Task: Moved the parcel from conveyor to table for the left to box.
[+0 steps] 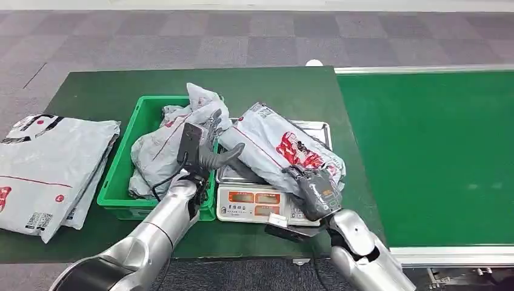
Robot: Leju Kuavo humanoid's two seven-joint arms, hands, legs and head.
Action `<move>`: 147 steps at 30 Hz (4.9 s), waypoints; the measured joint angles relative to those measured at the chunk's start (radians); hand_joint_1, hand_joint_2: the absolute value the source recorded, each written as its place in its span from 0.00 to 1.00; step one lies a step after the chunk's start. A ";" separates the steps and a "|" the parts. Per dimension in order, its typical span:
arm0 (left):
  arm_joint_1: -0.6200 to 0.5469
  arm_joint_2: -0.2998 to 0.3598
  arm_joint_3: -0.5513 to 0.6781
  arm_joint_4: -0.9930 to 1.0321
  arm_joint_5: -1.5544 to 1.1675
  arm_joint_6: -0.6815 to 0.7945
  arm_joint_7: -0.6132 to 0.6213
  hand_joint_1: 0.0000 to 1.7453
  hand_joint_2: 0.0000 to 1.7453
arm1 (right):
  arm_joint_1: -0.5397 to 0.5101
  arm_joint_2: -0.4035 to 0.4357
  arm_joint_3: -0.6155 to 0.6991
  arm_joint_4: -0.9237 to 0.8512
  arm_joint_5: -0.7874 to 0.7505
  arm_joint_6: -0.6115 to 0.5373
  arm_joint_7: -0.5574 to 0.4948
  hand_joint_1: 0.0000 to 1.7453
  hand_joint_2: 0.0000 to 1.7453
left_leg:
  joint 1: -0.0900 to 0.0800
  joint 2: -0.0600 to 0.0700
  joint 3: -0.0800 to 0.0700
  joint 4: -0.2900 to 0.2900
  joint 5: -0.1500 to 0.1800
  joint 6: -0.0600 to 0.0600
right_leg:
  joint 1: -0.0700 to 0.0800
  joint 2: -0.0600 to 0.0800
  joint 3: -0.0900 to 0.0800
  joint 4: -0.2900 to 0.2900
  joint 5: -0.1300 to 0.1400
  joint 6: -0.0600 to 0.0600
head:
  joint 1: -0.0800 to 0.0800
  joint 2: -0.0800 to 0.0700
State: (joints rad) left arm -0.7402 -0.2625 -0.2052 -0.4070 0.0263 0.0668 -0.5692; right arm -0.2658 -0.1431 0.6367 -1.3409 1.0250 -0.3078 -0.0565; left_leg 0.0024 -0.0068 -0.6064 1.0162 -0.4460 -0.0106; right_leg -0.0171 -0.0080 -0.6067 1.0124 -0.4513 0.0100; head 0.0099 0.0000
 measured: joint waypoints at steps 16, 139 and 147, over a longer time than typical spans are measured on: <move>0.001 -0.013 0.000 0.000 -0.027 -0.006 -0.014 0.00 1.00 | -0.260 0.040 -0.192 0.390 -0.585 0.253 -0.307 0.00 1.00 | 0.000 0.000 0.000 0.001 0.003 0.000 | 0.000 0.001 0.000 0.000 0.003 0.001 | 0.000 0.000; -0.180 -0.097 -0.749 0.083 -1.105 0.045 0.389 1.00 1.00 | -0.308 0.116 -0.583 0.544 -1.224 0.456 -0.540 0.00 1.00 | -0.001 0.000 -0.001 0.001 0.002 0.001 | -0.001 0.001 0.000 0.000 0.003 0.001 | 0.000 0.000; -0.179 -0.098 -0.757 0.087 -1.120 0.088 0.400 1.00 1.00 | -0.291 0.121 -0.578 0.500 -1.208 0.442 -0.532 0.00 1.00 | -0.001 0.001 0.000 0.001 0.002 0.001 | -0.001 0.001 0.000 0.000 0.003 0.001 | 0.000 0.000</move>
State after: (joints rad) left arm -0.9189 -0.3605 -0.9625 -0.3204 -1.0933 0.1545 -0.1693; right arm -0.5564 -0.0225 0.0584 -0.8408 -0.1827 0.1343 -0.5887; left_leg 0.0015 -0.0059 -0.6067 1.0175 -0.4438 -0.0097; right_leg -0.0178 -0.0068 -0.6069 1.0120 -0.4481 0.0114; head 0.0099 0.0000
